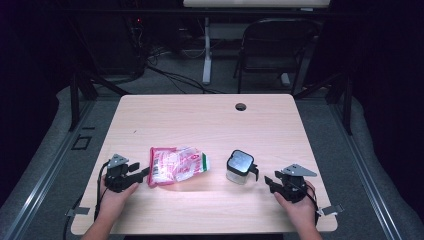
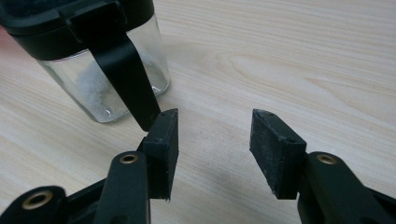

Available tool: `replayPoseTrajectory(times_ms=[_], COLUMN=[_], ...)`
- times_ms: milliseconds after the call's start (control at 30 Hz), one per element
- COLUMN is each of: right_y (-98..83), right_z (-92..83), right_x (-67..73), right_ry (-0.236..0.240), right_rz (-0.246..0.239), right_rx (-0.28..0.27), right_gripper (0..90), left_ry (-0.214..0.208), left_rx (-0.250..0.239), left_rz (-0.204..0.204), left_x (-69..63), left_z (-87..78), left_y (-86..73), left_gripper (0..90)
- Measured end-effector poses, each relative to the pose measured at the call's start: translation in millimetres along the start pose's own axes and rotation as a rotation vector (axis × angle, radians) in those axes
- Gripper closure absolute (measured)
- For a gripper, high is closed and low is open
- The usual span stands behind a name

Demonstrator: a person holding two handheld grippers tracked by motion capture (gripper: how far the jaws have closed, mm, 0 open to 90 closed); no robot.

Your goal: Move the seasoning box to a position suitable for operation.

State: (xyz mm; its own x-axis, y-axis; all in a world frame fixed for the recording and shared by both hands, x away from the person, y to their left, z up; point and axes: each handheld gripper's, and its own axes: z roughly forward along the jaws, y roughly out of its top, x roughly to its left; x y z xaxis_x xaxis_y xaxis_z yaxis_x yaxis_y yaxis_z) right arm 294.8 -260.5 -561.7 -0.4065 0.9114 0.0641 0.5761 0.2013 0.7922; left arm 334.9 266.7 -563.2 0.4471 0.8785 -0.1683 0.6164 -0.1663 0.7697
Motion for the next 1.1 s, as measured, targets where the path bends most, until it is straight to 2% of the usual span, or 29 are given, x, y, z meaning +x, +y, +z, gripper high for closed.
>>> replayPoseTrajectory(times_ms=[200,367,600,800,1100], right_y=[1.4,6.3,9.6,11.2,15.8], right_z=[-3.8,-10.1,-10.4,-5.9,12.3], right_x=[3.5,12.4,24.9,27.6,31.3], right_ry=[0.009,0.023,0.052,0.06,0.062], right_rz=[-0.01,-0.026,-0.075,-0.093,-0.102], right_rx=[0.0,-0.03,-0.032,-0.026,-0.006], right_gripper=[53.8,55.5,56.0,56.0,57.2], left_ry=[-0.004,-0.003,-0.001,0.001,0.006], left_rx=[-0.004,-0.003,-0.007,0.0,-0.012], left_rz=[0.001,0.003,0.0,0.004,0.003], left_x=[-0.7,-0.9,-0.7,-0.9,-0.3], left_z=[1.1,-0.6,-1.1,-3.5,-15.6], left_y=[0.3,0.3,-0.1,-2.0,-8.1], left_gripper=[47.2,47.3,47.3,47.2,47.7])
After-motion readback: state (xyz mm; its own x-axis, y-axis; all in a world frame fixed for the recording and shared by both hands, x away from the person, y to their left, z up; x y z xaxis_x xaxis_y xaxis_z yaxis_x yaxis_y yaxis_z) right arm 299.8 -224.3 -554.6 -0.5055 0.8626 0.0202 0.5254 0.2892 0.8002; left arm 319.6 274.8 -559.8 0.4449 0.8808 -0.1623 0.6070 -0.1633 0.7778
